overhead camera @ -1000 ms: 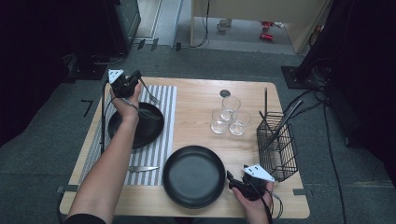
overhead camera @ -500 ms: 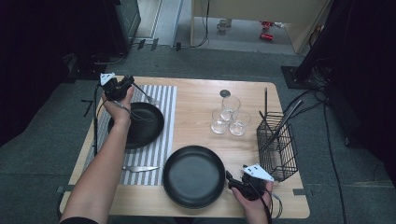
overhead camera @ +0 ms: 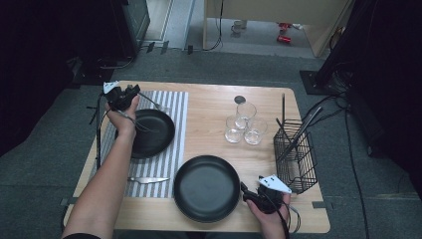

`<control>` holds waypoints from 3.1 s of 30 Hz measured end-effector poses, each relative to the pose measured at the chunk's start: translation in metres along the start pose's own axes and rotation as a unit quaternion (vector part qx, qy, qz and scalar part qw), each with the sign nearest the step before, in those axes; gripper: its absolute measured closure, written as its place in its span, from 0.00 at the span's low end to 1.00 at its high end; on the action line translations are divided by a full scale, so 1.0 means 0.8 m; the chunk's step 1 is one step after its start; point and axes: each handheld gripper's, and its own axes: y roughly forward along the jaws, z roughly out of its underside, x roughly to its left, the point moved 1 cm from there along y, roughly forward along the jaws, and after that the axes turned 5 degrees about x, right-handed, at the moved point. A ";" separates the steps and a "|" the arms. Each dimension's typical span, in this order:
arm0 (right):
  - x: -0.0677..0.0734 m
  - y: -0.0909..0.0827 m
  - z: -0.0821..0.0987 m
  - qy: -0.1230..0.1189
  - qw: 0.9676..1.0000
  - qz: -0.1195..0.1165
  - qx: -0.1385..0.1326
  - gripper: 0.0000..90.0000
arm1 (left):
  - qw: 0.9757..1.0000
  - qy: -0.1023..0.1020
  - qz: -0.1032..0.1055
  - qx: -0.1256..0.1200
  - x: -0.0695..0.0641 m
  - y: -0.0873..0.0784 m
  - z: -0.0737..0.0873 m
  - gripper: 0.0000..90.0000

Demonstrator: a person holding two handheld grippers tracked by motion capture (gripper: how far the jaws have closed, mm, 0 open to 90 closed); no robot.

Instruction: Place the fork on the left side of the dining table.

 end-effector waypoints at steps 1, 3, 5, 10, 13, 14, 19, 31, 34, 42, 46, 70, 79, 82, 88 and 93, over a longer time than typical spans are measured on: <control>0.000 0.000 0.000 -0.001 1.000 0.001 0.000 0.30 | 1.000 0.000 -0.001 0.003 0.001 0.000 0.000 0.74; 0.000 0.000 0.000 -0.002 1.000 0.001 -0.001 0.30 | 1.000 0.001 -0.003 0.005 0.002 0.000 0.001 0.72; 0.000 0.000 0.000 -0.002 1.000 0.001 -0.001 0.30 | 1.000 0.003 -0.005 0.008 0.003 0.001 0.002 0.71; 0.000 0.000 0.000 0.000 1.000 -0.001 0.000 0.30 | 1.000 0.003 -0.004 0.013 0.005 0.003 0.004 0.67; 0.000 0.000 0.000 0.001 1.000 -0.001 0.000 0.30 | 1.000 0.002 -0.003 0.017 0.009 0.004 0.007 0.66; 0.000 0.000 0.000 0.000 1.000 -0.001 0.000 0.30 | 1.000 -0.001 -0.004 0.015 0.010 0.004 0.007 0.66; 0.000 0.000 0.000 -0.003 1.000 0.001 -0.001 0.30 | 1.000 -0.005 -0.001 0.017 0.015 0.003 0.010 0.65; 0.001 0.000 0.000 -0.003 1.000 0.003 0.001 0.31 | 0.999 -0.012 0.001 0.030 0.030 0.002 0.014 0.61; 0.001 0.001 0.000 -0.001 1.000 0.003 0.000 0.31 | 0.999 -0.016 -0.001 0.030 0.033 0.002 0.017 0.61; 0.002 0.000 0.000 -0.001 1.000 0.004 0.001 0.31 | 0.999 -0.024 0.001 0.035 0.037 0.001 0.017 0.59; 0.002 0.000 0.000 -0.001 1.000 0.003 0.001 0.31 | 0.999 -0.031 -0.004 0.040 0.041 0.001 0.016 0.58; 0.001 0.001 -0.001 -0.001 1.000 0.004 0.002 0.31 | 0.989 -0.041 0.002 0.139 0.056 0.012 0.013 0.53; 0.001 0.001 -0.001 0.000 1.000 0.003 0.001 0.31 | 0.984 -0.031 0.006 0.175 0.055 0.017 0.014 0.52; 0.001 0.001 0.000 -0.001 1.000 0.003 0.000 0.31 | 0.980 -0.004 0.006 0.197 0.050 0.022 0.015 0.49; 0.001 0.001 0.000 -0.001 1.000 0.004 0.000 0.31 | 0.980 0.017 -0.018 0.200 0.046 0.024 0.015 0.46; 0.002 0.001 0.000 0.000 1.000 0.004 0.001 0.31 | 0.980 0.020 -0.022 0.198 0.046 0.023 0.014 0.43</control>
